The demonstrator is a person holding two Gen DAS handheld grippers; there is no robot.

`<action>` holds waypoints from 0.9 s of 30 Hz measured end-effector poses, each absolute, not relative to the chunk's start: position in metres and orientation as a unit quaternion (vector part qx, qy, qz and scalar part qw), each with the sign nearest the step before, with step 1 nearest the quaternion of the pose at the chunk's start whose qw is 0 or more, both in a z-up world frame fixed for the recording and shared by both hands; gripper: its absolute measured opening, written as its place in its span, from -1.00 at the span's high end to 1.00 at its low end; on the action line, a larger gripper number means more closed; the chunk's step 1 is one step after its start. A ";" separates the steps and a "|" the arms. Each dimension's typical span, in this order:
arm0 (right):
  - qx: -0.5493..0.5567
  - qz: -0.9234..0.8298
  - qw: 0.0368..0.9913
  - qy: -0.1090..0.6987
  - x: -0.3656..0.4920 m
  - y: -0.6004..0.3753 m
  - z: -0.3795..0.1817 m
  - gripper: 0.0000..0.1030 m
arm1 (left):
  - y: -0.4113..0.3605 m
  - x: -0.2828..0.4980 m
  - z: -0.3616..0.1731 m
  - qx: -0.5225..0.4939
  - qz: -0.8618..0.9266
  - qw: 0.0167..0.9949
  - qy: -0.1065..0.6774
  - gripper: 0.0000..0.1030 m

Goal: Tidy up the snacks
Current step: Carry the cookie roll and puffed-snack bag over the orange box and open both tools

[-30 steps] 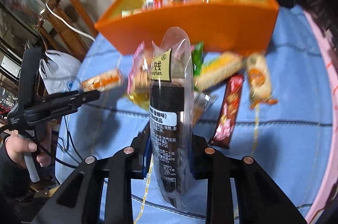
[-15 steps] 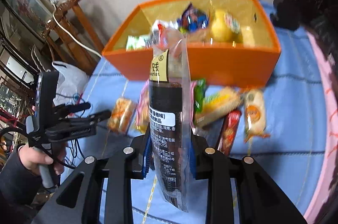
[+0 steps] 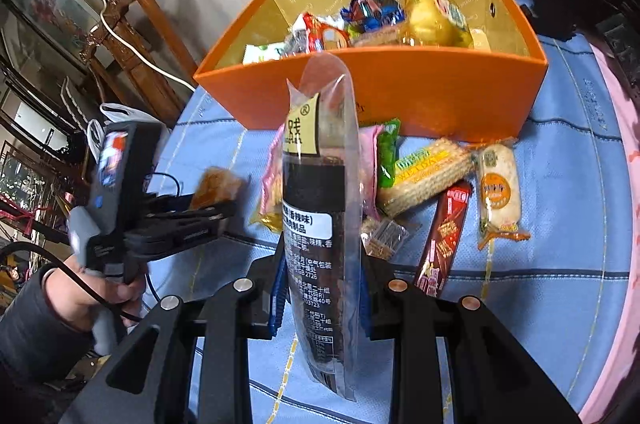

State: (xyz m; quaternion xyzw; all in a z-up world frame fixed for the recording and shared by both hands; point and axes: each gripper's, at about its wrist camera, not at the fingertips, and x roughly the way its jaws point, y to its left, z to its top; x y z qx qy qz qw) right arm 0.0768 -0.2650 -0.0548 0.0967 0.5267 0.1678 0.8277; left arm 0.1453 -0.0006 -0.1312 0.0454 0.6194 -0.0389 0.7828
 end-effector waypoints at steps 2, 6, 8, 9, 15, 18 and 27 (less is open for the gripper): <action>0.095 0.172 0.835 0.513 0.080 -0.269 -0.043 0.45 | 0.005 0.141 -0.108 0.032 -0.050 0.795 0.604 0.14; 0.100 0.180 0.852 0.481 0.096 -0.274 -0.014 0.45 | 0.008 0.149 -0.051 0.005 -0.069 0.828 0.557 0.14; 0.098 0.183 0.863 0.460 0.111 -0.276 0.006 0.45 | 0.000 0.165 -0.022 -0.010 -0.080 0.844 0.531 0.14; 0.098 0.183 0.867 0.452 0.118 -0.276 0.013 0.45 | -0.005 0.174 -0.008 -0.013 -0.087 0.851 0.518 0.14; 0.098 0.173 0.891 0.408 0.186 -0.278 0.049 0.45 | -0.042 0.244 0.033 -0.033 -0.122 0.865 0.485 0.14; 0.100 0.161 0.890 0.415 0.226 -0.276 0.047 0.38 | -0.062 0.281 0.023 -0.027 -0.125 0.859 0.496 0.13; 0.168 0.124 0.870 0.447 0.233 -0.296 0.002 -0.66 | -0.073 0.286 -0.031 0.052 -0.060 0.833 0.547 -0.92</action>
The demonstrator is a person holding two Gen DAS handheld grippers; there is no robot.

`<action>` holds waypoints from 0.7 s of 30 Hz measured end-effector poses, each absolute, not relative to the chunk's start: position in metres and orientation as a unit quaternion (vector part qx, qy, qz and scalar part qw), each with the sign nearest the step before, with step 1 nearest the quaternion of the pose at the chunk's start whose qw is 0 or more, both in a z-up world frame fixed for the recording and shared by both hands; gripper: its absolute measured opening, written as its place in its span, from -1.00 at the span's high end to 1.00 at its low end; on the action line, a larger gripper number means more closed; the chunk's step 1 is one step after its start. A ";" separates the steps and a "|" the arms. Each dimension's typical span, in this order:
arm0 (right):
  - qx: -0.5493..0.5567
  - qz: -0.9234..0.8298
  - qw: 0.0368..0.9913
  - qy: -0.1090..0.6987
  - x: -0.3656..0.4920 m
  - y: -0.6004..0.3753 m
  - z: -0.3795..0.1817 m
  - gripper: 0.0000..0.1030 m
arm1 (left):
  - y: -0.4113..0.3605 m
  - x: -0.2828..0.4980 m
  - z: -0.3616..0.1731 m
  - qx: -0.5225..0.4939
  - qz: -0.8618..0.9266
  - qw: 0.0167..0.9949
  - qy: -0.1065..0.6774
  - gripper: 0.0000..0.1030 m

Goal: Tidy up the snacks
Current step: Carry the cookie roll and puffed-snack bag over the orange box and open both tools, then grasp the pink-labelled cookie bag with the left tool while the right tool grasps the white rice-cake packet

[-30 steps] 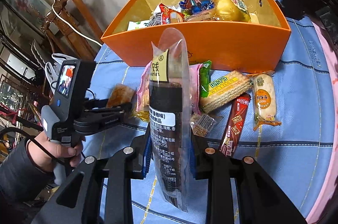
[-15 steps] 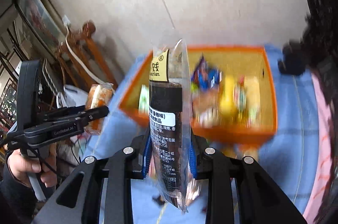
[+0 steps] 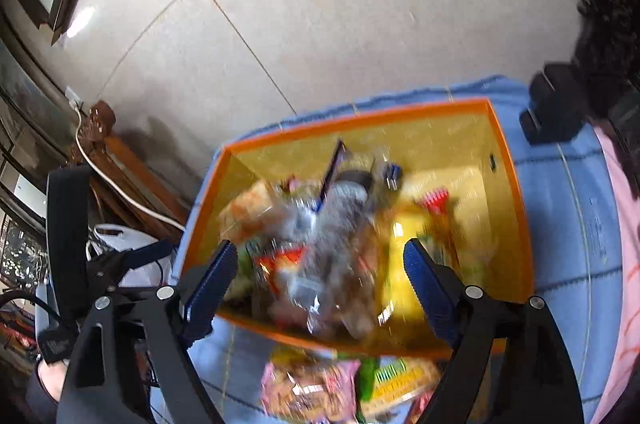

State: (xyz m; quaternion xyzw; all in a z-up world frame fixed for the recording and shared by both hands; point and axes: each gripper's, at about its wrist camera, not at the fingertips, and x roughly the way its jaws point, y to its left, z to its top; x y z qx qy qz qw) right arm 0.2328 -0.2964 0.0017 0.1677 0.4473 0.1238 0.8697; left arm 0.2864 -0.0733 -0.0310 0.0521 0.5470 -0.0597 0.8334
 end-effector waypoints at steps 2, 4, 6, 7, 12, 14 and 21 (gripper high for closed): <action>0.165 0.126 0.870 0.447 0.215 -0.297 -0.003 -0.69 | -0.070 0.273 -0.033 0.058 -0.060 0.836 0.543 -0.92; 0.167 0.126 0.873 0.442 0.194 -0.300 -0.005 -0.81 | -0.066 0.257 -0.033 0.062 -0.063 0.838 0.539 -0.92; 0.167 0.123 0.875 0.437 0.175 -0.303 -0.010 -0.89 | -0.070 0.246 -0.027 0.063 -0.068 0.836 0.541 -0.92; 0.164 0.118 0.876 0.437 0.165 -0.305 -0.011 -0.92 | -0.068 0.239 -0.029 0.063 -0.070 0.834 0.543 -0.92; 0.166 0.100 0.860 0.472 0.116 -0.317 -0.037 -0.93 | -0.072 0.202 -0.038 0.058 -0.090 0.823 0.558 -0.92; 0.160 0.091 0.851 0.491 0.096 -0.319 -0.052 -0.93 | -0.077 0.189 -0.050 0.071 -0.091 0.815 0.568 -0.92; 0.158 0.078 0.829 0.531 0.052 -0.321 -0.089 -0.93 | -0.097 0.160 -0.083 0.108 -0.104 0.797 0.585 -0.92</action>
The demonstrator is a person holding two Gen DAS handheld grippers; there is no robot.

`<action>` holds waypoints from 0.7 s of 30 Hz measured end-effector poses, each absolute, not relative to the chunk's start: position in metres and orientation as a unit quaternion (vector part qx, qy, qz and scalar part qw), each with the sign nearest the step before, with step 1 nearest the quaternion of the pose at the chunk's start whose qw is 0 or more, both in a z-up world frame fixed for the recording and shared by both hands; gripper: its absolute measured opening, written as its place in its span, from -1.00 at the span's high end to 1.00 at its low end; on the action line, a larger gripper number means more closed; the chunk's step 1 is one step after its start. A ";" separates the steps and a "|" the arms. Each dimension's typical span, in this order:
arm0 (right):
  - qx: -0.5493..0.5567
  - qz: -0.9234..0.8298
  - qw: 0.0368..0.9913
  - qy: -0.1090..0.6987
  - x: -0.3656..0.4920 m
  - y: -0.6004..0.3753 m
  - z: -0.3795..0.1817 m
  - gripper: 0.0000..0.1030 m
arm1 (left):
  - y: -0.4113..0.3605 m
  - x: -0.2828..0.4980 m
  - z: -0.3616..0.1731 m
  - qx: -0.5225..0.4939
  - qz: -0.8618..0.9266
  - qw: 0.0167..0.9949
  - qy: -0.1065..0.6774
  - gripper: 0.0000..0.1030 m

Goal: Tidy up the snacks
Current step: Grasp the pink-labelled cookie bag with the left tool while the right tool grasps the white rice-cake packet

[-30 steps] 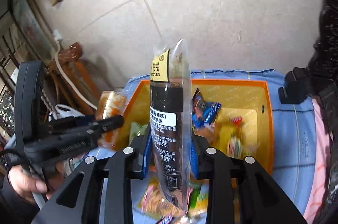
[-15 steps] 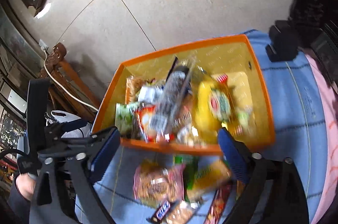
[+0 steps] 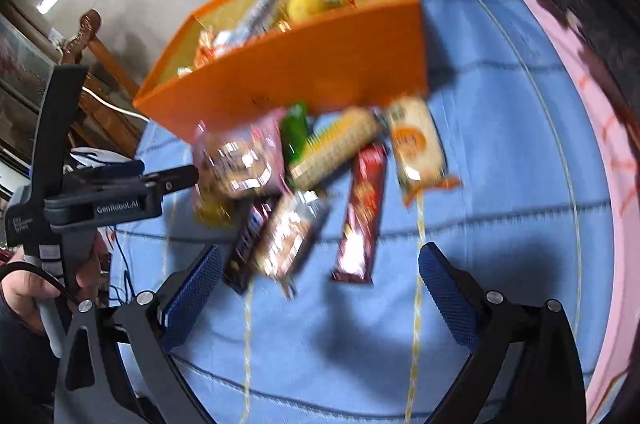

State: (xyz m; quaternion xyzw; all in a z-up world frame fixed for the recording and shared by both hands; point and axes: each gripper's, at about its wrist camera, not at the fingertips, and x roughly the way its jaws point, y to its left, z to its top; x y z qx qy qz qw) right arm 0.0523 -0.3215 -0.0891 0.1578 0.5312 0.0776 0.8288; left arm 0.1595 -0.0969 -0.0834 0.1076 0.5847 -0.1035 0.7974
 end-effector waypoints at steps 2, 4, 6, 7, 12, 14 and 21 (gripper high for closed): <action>0.159 0.076 0.824 0.539 0.046 -0.323 -0.096 -0.92 | -0.103 0.158 -0.085 0.109 -0.117 0.798 0.581 -0.92; 0.164 0.079 0.821 0.542 0.044 -0.324 -0.100 -0.93 | -0.113 0.160 -0.087 0.123 -0.129 0.803 0.568 -0.92; 0.169 0.079 0.817 0.545 0.040 -0.326 -0.103 -0.93 | -0.123 0.165 -0.093 0.145 -0.129 0.800 0.568 -0.92; 0.172 0.080 0.816 0.546 0.038 -0.328 -0.104 -0.93 | -0.129 0.168 -0.097 0.153 -0.131 0.797 0.569 -0.92; 0.168 0.074 0.810 0.557 0.028 -0.334 -0.108 -0.93 | -0.144 0.178 -0.113 0.150 -0.145 0.797 0.567 -0.92; 0.159 0.064 0.811 0.559 0.027 -0.337 -0.109 -0.93 | -0.147 0.181 -0.115 0.151 -0.140 0.797 0.568 -0.91; 0.167 0.022 0.817 0.551 0.050 -0.361 -0.109 -0.93 | -0.129 0.163 -0.091 0.079 -0.179 0.794 0.576 0.25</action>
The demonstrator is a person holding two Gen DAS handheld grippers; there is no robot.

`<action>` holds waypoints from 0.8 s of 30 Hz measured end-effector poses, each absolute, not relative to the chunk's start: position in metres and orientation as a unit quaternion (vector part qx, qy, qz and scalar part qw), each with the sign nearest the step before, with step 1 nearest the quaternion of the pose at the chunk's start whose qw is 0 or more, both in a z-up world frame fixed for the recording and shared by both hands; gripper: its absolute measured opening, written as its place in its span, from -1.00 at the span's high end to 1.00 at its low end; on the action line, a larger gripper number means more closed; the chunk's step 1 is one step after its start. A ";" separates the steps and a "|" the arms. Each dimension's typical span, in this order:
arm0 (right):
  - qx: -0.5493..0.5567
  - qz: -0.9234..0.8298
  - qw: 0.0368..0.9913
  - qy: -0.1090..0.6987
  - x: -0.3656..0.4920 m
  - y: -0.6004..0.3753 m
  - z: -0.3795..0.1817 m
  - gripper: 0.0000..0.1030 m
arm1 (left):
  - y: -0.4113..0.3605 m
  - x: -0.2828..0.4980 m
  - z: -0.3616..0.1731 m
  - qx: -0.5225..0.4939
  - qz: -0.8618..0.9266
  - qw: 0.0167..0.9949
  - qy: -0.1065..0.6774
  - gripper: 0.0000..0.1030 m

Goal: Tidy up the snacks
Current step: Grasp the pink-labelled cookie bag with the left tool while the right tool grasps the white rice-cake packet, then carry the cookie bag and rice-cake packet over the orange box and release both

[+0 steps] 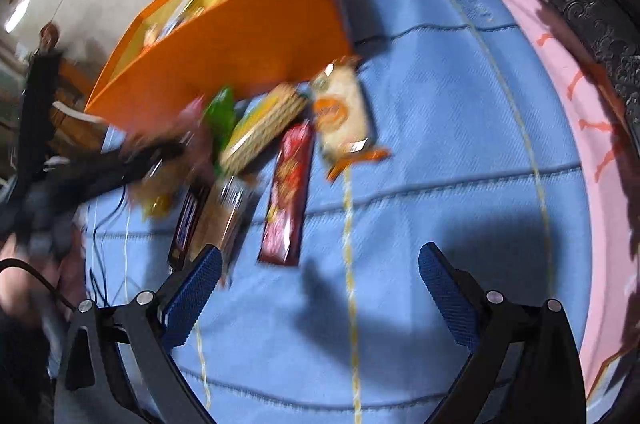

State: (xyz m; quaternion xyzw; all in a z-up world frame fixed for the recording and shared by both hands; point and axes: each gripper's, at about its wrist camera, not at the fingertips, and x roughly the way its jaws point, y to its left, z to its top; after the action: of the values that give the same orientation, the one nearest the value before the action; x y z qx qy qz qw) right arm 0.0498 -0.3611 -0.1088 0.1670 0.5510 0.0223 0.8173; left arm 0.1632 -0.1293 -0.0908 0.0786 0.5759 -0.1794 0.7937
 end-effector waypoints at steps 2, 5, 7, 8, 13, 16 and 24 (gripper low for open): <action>0.157 0.013 0.824 0.544 0.064 -0.365 -0.108 -0.93 | -0.113 0.149 -0.078 0.049 -0.188 0.797 0.573 0.24; 0.103 -0.005 0.831 0.547 0.096 -0.361 -0.117 -0.92 | -0.083 0.132 -0.065 0.036 -0.179 0.804 0.566 0.24; 0.059 -0.001 0.831 0.553 0.114 -0.354 -0.128 -0.90 | -0.070 0.124 -0.063 0.027 -0.172 0.803 0.571 0.24; 0.043 0.003 0.831 0.555 0.121 -0.352 -0.133 -0.83 | -0.061 0.119 -0.064 0.027 -0.163 0.803 0.572 0.24; 0.018 0.020 0.822 0.568 0.149 -0.346 -0.148 -0.52 | -0.034 0.115 -0.074 -0.005 -0.134 0.792 0.595 0.23; 0.022 0.033 0.820 0.571 0.157 -0.346 -0.147 -0.43 | -0.037 0.118 -0.080 -0.009 -0.131 0.792 0.597 0.23; 0.045 0.031 0.819 0.572 0.152 -0.363 -0.143 0.27 | -0.053 0.123 -0.087 -0.001 -0.144 0.788 0.599 0.23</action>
State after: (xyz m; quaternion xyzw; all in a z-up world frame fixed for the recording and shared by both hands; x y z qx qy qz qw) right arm 0.1524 -0.3635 -0.1434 0.0448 0.5717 0.0312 0.8187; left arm 0.1226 -0.0534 -0.0866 -0.0012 0.5991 -0.1444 0.7876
